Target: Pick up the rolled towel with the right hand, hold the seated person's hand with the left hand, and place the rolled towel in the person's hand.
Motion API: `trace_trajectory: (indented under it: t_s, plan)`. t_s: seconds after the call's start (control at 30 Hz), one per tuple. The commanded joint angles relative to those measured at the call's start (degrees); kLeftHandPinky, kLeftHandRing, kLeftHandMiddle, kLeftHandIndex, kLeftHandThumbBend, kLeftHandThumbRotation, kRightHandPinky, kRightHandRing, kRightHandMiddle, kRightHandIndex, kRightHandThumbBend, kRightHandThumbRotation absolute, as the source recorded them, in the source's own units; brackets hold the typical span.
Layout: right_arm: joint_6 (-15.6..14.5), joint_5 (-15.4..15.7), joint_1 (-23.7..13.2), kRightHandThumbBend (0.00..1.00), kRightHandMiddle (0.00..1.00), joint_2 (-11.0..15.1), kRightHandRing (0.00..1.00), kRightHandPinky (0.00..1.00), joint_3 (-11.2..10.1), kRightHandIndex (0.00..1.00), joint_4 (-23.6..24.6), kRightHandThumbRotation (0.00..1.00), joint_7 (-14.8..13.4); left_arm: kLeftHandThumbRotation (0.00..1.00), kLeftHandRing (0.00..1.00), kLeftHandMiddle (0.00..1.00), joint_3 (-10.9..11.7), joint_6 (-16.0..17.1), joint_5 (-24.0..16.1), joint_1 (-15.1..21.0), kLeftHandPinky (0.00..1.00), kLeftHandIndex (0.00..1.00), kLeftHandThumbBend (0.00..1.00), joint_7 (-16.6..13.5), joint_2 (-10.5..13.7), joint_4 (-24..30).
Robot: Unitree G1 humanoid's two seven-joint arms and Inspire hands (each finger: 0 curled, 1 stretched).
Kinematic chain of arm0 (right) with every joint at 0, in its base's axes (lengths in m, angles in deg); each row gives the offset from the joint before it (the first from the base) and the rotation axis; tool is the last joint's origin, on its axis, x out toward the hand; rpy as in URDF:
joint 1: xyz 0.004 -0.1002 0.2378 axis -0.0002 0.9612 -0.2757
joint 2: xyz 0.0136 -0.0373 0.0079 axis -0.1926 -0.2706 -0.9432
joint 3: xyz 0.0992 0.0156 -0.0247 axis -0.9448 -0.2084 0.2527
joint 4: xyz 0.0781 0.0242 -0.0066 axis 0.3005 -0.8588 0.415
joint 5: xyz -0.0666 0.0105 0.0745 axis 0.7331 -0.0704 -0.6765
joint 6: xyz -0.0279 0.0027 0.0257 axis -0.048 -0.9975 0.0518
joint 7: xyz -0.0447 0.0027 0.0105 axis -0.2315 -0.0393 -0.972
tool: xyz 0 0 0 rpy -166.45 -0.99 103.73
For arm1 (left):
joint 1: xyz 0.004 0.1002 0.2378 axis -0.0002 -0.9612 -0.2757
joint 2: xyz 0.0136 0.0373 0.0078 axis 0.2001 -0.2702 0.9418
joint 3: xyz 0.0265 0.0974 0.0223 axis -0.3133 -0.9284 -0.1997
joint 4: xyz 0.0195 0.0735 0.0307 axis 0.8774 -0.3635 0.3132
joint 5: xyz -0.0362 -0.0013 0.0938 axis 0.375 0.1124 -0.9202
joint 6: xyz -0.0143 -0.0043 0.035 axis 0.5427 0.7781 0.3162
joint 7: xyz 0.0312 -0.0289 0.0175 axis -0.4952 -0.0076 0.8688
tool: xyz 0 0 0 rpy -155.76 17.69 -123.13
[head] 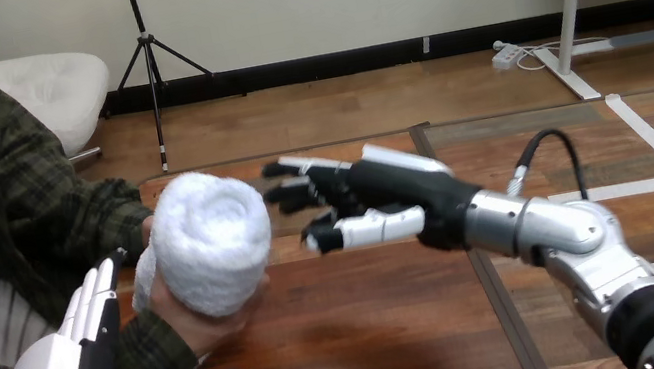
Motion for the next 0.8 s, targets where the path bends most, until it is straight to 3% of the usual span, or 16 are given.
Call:
trace_trajectory:
  t_s: [0.0, 0.27, 0.4, 0.77]
  plan:
    - [1.8, -2.75, 0.85, 1.0, 0.93, 1.39, 0.94, 0.81, -2.52, 0.99, 5.03, 0.65, -0.04, 0.67, 0.99, 1.0, -0.15, 0.96, 1.74, 2.95, 0.92, 1.0, 1.0, 0.95, 0.66, -0.49]
    - [0.92, -5.72, 3.07, 1.0, 0.94, 2.22, 0.95, 0.8, -3.84, 0.99, 8.88, 0.66, 0.45, 0.74, 1.0, 1.0, 0.2, 1.66, 3.57, 3.32, 0.94, 1.0, 1.0, 2.19, 0.97, -1.06]
    - [1.44, -6.81, 4.66, 1.0, 0.94, 2.67, 0.95, 0.8, -4.64, 0.99, 10.89, 0.67, 0.19, 0.76, 1.0, 1.0, -0.02, 2.84, 3.04, 3.86, 0.96, 1.0, 1.0, 1.31, 1.13, -2.57]
    - [3.02, -7.73, 9.06, 1.0, 0.95, 3.77, 0.96, 0.79, -6.0, 1.0, 15.89, 0.75, -1.76, 0.82, 1.0, 1.0, 0.04, 5.4, 3.85, 4.17, 0.97, 1.0, 1.0, 1.18, 0.6, -4.51]
